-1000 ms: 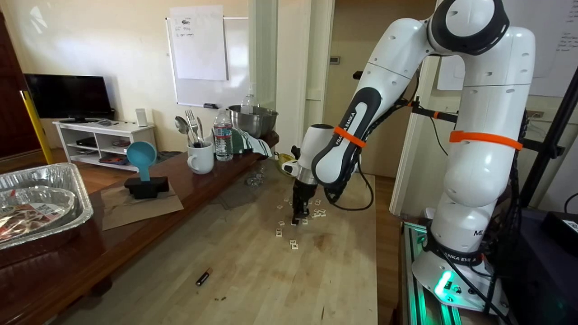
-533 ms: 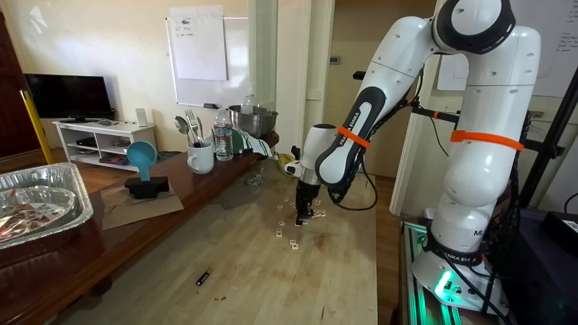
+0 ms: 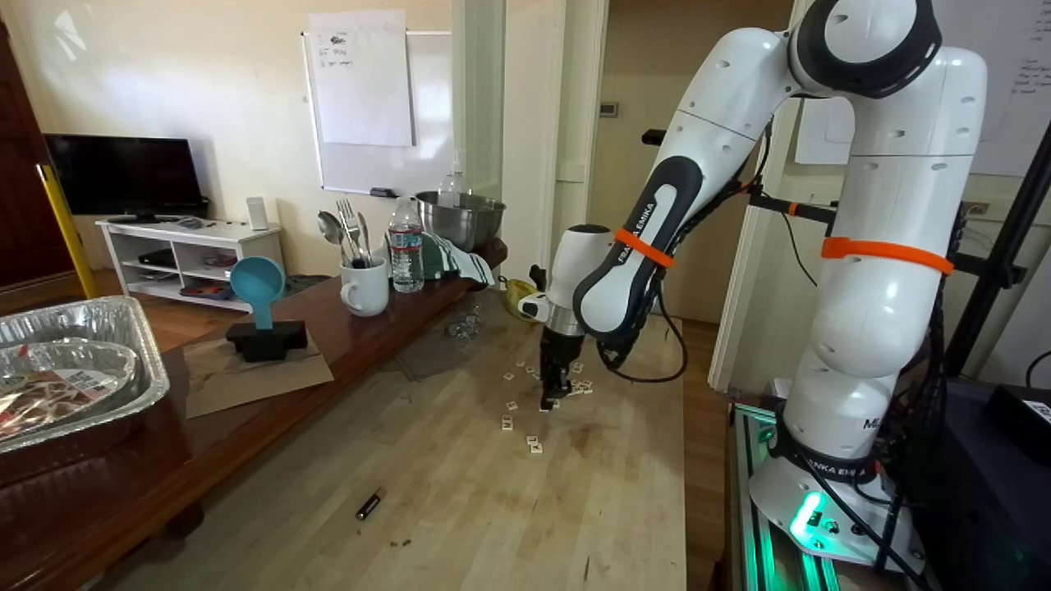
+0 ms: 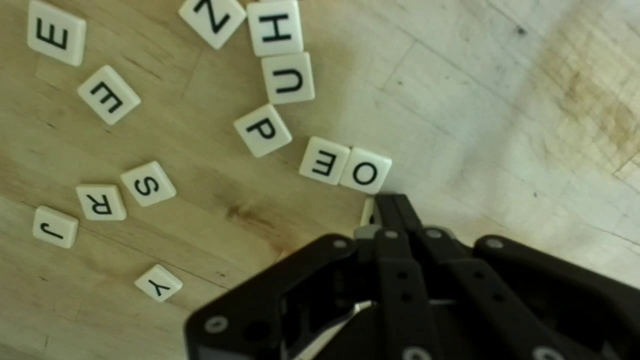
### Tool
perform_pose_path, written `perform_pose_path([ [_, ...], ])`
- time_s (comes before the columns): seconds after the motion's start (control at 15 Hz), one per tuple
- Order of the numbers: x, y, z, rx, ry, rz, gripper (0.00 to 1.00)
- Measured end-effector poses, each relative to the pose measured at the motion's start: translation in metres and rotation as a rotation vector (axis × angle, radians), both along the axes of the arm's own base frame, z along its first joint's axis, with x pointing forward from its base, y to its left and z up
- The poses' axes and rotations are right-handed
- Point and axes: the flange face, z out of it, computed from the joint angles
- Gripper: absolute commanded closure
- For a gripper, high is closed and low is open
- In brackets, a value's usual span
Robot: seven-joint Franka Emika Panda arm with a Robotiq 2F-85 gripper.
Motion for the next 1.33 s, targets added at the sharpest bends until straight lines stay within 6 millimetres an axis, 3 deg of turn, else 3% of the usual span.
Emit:
perform_pose_path([
  [1.33,-0.0048,-0.0002,0.001,0.006,0.052,-0.089,1.0],
])
